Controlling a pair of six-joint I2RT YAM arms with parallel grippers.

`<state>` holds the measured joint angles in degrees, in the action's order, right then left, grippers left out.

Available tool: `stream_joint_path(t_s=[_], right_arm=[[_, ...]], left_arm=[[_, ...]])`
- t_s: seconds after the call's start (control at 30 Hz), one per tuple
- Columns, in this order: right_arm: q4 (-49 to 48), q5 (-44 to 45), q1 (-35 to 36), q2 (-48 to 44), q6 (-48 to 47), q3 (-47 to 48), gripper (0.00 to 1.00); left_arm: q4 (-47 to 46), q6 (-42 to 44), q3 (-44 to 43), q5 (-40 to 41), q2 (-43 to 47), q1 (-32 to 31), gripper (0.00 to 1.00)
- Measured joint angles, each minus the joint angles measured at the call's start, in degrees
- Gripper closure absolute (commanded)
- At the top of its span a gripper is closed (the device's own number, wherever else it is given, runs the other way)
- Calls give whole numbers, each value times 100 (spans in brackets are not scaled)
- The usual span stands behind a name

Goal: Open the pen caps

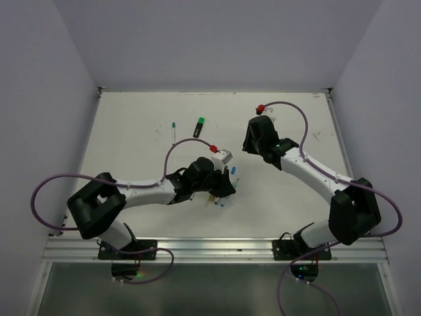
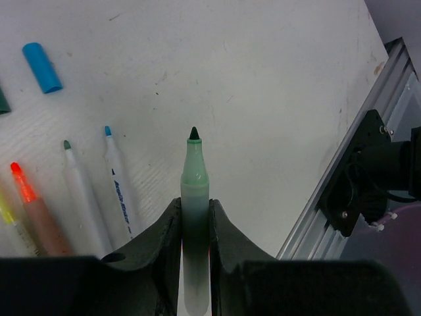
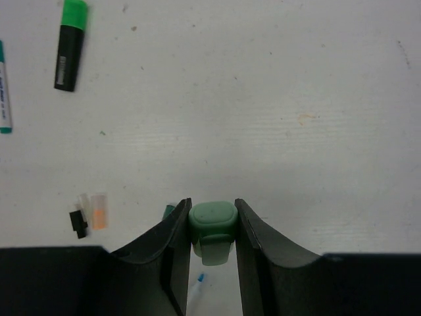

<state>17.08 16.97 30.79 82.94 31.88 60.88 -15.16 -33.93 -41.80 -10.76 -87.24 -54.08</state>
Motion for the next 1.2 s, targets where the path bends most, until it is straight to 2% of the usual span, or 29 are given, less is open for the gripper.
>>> stream_joint_path(t_s=[0.23,0.4,0.57,0.87,0.93,1.2], right_arm=[[120,-98,-247,251,0,-245,95],[79,-278,-282,470,4,-372,94],[-46,-553,-284,619,35,-595,89],[-260,-898,-284,754,162,-876,88],[-317,-929,-282,780,184,-920,87],[-481,-1078,-280,892,289,-1102,84]], left_arm=[[149,-151,-691,-168,-1158,-146,90],[424,-151,-1088,-164,-1659,-157,88],[614,-205,-1137,-39,-1714,-157,82],[754,-428,-1172,240,-1766,-157,70],[756,-455,-1185,297,-1768,-157,65],[754,-562,-1207,522,-1753,-157,62]])
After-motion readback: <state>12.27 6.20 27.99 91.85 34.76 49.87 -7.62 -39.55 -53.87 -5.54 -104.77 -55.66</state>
